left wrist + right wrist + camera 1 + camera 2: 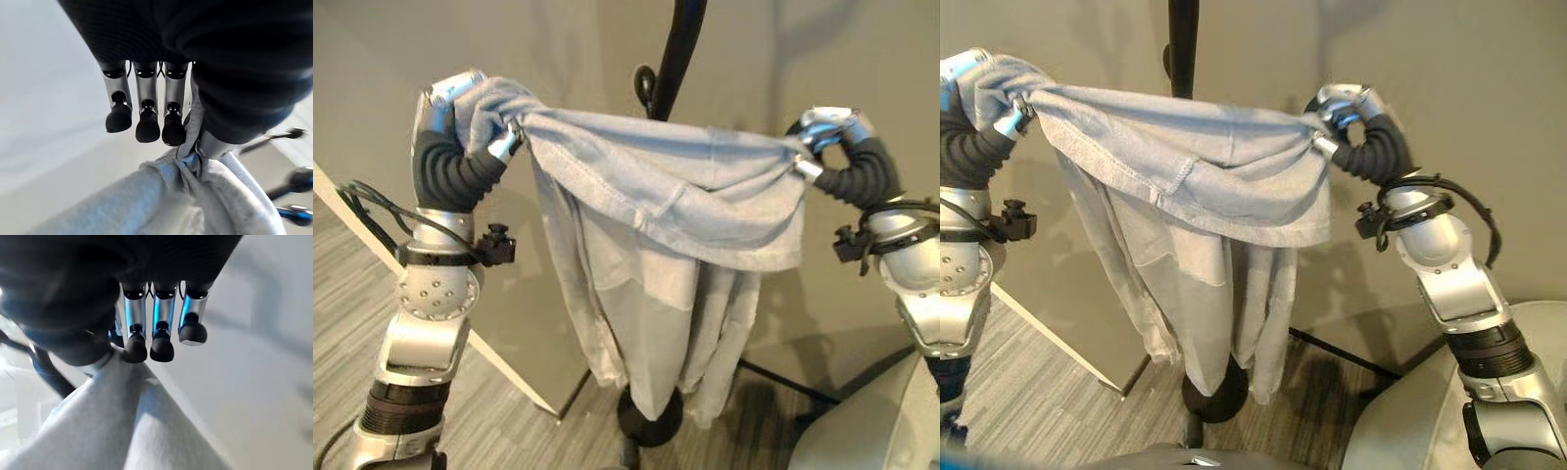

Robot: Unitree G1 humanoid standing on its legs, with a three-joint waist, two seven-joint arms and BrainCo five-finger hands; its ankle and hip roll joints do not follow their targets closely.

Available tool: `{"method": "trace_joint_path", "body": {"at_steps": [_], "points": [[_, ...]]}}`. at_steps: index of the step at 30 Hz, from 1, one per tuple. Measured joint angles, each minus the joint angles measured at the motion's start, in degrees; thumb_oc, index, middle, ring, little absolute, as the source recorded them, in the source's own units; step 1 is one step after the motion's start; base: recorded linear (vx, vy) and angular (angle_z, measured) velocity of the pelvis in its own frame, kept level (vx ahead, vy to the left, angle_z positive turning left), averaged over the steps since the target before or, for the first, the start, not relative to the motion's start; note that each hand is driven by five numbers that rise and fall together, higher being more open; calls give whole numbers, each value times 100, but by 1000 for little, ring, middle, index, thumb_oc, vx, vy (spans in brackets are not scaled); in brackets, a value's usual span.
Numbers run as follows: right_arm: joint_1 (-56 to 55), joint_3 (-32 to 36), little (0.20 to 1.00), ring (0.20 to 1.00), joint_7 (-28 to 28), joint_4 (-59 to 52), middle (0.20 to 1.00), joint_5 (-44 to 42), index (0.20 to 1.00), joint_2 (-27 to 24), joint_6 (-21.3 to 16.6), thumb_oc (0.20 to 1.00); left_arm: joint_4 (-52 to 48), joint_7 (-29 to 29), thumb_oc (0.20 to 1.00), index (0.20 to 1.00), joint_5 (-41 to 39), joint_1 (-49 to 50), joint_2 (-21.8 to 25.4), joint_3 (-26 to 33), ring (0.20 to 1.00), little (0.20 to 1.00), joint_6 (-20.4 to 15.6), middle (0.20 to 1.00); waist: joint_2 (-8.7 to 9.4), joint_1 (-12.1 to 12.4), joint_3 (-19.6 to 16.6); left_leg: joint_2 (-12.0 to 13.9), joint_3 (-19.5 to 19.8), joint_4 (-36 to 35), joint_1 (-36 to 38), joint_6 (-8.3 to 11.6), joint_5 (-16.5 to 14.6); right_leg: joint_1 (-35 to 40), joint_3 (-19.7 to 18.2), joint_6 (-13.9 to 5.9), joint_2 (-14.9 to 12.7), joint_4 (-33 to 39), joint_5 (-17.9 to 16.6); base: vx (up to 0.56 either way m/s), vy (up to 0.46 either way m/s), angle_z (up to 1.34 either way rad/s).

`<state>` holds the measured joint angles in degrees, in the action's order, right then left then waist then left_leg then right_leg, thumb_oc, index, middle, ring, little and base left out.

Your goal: Hang the clothes on the sofa on the clothes rack.

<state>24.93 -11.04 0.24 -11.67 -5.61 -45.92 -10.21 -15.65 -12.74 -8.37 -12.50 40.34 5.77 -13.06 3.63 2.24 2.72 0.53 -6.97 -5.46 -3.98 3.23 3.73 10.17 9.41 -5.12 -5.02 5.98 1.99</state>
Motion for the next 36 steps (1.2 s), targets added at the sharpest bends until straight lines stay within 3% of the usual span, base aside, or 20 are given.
{"method": "trace_joint_path", "body": {"at_steps": [4,11,23,24,25,26,27,36], "points": [[-17,-608,200,200,283,637,200,8,200,4,157,200,531,233,200,200,60,395,-174,-352,200,200,196,200,15,84,3,1,9,-11,-1,-1,8,12,29,19,0,1,11,-6,-2,2],[-18,-815,200,200,294,1211,200,74,200,189,248,200,773,433,200,200,84,379,-295,-836,200,200,266,200,82,151,32,-8,140,-11,-77,-9,54,-5,169,19,26,1,17,-4,-3,11],[-29,-861,200,200,287,1266,200,127,200,429,298,200,972,539,200,200,134,384,-521,-999,200,200,368,200,137,161,153,-8,141,-12,-78,-7,59,-3,176,56,25,2,55,0,0,0],[-30,-865,489,489,286,1267,489,127,489,458,321,489,975,540,319,319,134,384,-528,-1001,319,319,368,319,135,156,156,-8,141,-11,-78,-7,59,-6,176,56,24,2,55,0,0,0],[-30,-864,746,746,281,1279,746,127,746,497,345,746,980,540,492,492,132,384,-559,-1000,492,492,369,492,132,146,158,-8,140,-12,-78,-7,60,-6,175,57,23,2,55,0,0,0],[-30,-864,1000,1000,278,1300,1000,128,1000,552,375,1000,984,541,940,940,132,384,-599,-1001,940,940,373,940,132,154,158,-8,139,-12,-78,-7,60,-5,175,57,23,2,56,0,0,0],[-34,-866,1000,1000,275,1386,1000,129,1000,607,395,1000,1022,540,1000,1000,132,384,-643,-999,1000,1000,385,1000,134,152,161,-8,139,-12,-78,-8,60,-5,173,56,23,2,56,0,0,0],[-160,-831,1000,1000,168,1535,1000,212,1000,666,497,1000,1317,499,1000,1000,115,391,-650,-949,1000,1000,614,1000,132,151,249,-9,129,-12,-73,-22,70,-1,168,25,21,1,44,0,0,0]]}}
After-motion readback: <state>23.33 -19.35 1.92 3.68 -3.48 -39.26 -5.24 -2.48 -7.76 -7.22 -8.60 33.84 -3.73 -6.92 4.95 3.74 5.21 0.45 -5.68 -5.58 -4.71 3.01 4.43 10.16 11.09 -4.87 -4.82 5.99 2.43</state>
